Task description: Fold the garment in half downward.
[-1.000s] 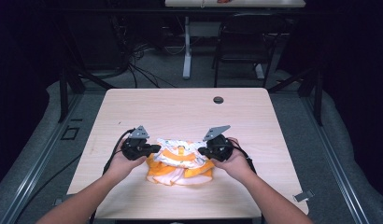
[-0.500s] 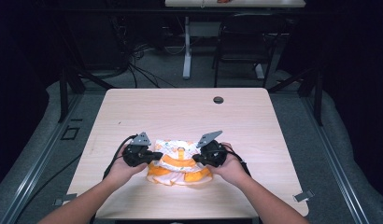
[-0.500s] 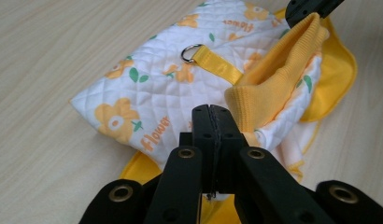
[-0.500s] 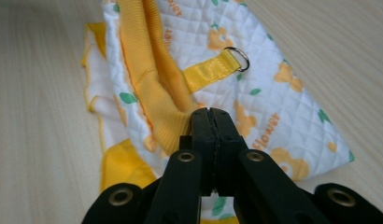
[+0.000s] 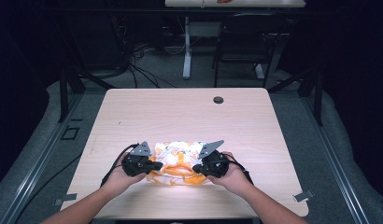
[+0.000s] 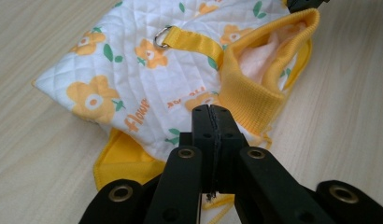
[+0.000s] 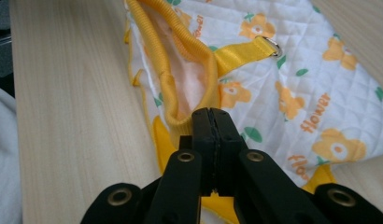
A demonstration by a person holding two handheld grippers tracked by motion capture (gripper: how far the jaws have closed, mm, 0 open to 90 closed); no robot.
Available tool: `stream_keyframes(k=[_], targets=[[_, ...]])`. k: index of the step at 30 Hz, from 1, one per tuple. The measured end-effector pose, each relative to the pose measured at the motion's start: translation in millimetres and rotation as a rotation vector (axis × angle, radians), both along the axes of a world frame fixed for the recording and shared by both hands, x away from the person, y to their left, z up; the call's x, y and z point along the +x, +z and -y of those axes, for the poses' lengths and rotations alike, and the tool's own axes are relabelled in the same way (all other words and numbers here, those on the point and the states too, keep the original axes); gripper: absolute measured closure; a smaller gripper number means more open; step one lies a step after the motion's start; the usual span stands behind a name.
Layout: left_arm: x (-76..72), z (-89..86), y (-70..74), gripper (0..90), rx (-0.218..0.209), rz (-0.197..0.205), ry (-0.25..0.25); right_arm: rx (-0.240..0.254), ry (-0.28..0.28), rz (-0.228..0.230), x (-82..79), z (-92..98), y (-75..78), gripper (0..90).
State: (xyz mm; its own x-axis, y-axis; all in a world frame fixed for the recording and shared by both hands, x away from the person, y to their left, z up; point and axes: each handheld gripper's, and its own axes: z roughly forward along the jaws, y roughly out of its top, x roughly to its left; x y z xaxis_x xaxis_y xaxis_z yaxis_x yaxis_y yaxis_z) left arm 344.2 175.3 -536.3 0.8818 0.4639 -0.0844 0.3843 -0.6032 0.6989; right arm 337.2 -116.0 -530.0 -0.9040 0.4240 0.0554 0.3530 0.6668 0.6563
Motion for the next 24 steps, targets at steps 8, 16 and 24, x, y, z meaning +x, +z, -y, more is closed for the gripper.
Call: stream_keyframes(k=[8, 16, 24], targets=[[-6.1, -1.2, -13.6, 89.7, 0.026, -0.023, -0.007, -0.017, 0.011, -0.02, -7.3, 0.3, -10.7, 89.7], [-5.2, -3.2, -23.2, 89.7, 0.027, -0.031, 0.003, -0.031, 0.014, -0.041, -9.0, -2.3, -22.8, 89.7], [-3.1, -3.4, -27.0, 89.8, 0.022, -0.035, 0.011, -0.039, 0.005, -0.051, -7.6, -1.3, -27.7, 89.9]])
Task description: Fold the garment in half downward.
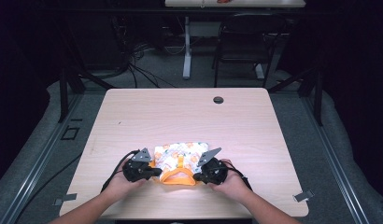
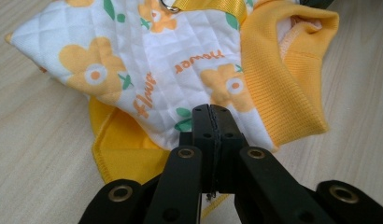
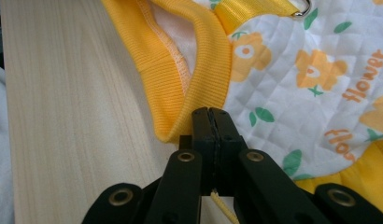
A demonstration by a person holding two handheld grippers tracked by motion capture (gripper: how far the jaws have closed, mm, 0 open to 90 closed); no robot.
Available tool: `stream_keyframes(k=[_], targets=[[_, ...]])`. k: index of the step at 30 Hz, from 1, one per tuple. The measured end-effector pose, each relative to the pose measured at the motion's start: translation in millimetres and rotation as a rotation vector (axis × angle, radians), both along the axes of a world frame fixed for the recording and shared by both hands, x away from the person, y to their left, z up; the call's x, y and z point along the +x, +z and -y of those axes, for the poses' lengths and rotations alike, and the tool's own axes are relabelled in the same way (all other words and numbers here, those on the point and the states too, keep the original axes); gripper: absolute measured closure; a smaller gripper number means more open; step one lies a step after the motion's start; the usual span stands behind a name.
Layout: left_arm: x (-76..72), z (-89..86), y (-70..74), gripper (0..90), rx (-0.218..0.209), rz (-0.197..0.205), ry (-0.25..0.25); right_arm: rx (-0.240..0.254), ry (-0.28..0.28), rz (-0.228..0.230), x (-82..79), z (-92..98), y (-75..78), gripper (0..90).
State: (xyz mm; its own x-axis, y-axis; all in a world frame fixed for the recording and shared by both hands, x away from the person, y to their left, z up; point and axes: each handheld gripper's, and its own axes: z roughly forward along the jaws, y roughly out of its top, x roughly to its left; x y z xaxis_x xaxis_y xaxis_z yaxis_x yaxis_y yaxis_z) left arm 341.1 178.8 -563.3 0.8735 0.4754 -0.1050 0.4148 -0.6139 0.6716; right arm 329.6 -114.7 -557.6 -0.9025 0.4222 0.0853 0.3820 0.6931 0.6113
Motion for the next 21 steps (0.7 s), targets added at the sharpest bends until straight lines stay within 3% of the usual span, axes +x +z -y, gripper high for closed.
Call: stream_keyframes(k=[16, 20, 21], targets=[[5.9, 1.0, -1.2, 89.8, -0.009, -0.009, 0.016, 0.011, -0.023, -0.002, 3.5, 2.3, -2.3, 89.9], [10.1, 2.7, -1.1, 89.8, -0.007, -0.003, 0.025, -0.021, -0.024, 0.011, 6.6, 2.2, -0.2, 89.8], [10.1, 2.7, -1.1, 89.9, -0.007, -0.003, 0.025, -0.003, -0.027, 0.003, 7.2, 2.0, -1.2, 89.9]])
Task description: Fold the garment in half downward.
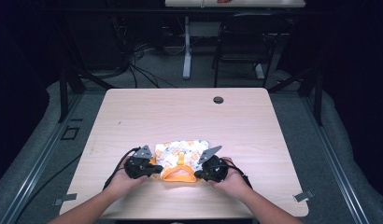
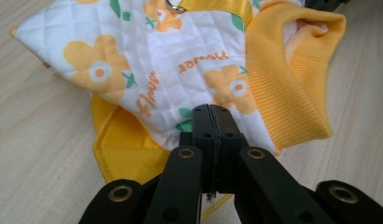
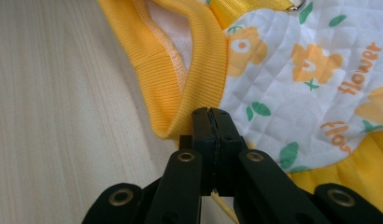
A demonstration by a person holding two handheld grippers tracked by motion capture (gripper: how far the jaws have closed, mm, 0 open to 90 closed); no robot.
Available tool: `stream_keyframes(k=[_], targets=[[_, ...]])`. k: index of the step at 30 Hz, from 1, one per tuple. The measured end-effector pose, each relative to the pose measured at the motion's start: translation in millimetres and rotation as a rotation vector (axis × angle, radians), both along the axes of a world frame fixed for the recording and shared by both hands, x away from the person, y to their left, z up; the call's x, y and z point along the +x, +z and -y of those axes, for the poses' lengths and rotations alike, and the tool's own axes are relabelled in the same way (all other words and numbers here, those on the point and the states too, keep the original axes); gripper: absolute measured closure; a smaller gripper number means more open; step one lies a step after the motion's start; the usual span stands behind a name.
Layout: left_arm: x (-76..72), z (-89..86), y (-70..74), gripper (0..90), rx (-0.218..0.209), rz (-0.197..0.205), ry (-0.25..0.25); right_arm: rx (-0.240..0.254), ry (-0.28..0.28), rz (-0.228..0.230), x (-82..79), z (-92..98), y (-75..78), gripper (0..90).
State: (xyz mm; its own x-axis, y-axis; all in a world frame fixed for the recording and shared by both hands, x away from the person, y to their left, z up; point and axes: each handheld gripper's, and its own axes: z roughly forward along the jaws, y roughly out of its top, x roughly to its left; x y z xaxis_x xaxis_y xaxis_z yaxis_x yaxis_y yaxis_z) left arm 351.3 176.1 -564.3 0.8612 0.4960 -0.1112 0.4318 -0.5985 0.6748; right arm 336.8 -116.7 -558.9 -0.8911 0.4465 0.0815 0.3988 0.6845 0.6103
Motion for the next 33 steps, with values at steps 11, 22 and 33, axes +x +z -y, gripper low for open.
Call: stream_keyframes(k=[11, 22, 33], targets=[[10.4, 0.2, -1.2, 89.8, -0.016, -0.004, 0.032, -0.013, -0.021, 0.011, 12.4, 0.3, 0.9, 89.8], [22.5, 1.0, -2.7, 89.9, -0.038, -0.004, 0.07, -0.011, -0.049, 0.017, 21.9, 0.6, 1.0, 89.8], [38.0, 2.4, -5.5, 89.9, -0.064, -0.007, 0.117, -0.013, -0.087, 0.028, 37.2, 1.4, 1.1, 89.8]])
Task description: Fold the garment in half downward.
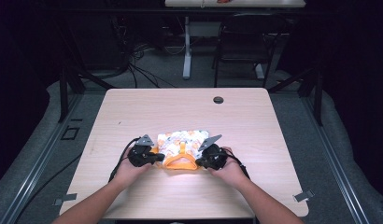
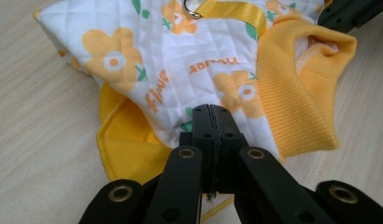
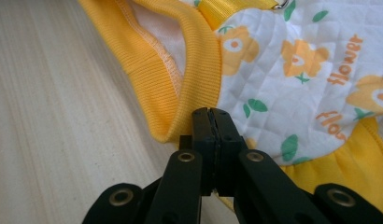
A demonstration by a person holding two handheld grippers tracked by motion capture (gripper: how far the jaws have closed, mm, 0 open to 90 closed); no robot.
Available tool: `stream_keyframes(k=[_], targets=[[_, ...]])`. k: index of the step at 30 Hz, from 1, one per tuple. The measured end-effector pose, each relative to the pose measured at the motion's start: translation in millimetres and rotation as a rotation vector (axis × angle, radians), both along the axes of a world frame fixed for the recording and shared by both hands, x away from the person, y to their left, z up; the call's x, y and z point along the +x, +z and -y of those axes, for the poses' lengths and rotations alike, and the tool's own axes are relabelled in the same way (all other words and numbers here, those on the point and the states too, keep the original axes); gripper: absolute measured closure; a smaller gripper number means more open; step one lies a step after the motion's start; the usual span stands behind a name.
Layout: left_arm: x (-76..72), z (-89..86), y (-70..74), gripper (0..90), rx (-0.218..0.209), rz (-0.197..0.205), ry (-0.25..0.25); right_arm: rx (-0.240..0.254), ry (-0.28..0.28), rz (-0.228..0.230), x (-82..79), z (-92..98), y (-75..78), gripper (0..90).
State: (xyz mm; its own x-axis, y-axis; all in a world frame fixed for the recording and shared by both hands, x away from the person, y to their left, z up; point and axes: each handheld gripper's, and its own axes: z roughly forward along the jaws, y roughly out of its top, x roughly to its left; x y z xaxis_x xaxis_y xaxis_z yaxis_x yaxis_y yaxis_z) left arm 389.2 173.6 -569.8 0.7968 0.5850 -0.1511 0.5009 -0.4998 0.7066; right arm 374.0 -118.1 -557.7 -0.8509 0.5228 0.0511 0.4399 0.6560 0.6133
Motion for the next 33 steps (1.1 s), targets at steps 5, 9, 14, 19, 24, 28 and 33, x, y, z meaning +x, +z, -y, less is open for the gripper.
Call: stream_keyframes(k=[5, 9, 14, 19, 24, 28, 33], targets=[[10.0, 1.4, -0.7, 89.9, 0.0, 0.012, 0.024, 0.01, -0.015, 0.006, 10.6, 1.3, -1.2, 89.8], [17.0, 4.3, -1.0, 89.8, 0.0, 0.02, 0.043, 0.011, -0.038, 0.013, 18.8, 1.8, -1.3, 89.8], [22.9, 6.2, -1.6, 89.9, -0.002, 0.028, 0.058, 0.027, -0.066, 0.005, 25.0, 4.4, -2.9, 89.8], [30.3, 7.6, -3.1, 89.9, -0.006, 0.033, 0.083, 0.061, -0.098, 0.005, 31.4, 7.8, -6.3, 89.8], [32.8, 8.4, -3.7, 89.9, -0.012, 0.029, 0.094, 0.061, -0.111, 0.007, 35.1, 8.6, -6.1, 89.6], [32.2, 7.9, -4.0, 89.9, -0.02, 0.029, 0.102, 0.067, -0.116, 0.006, 36.3, 9.0, -5.4, 89.4], [28.5, 6.0, 0.8, 89.1, -0.044, 0.037, 0.11, 0.088, -0.12, 0.016, 32.8, 9.9, -0.1, 88.8]])
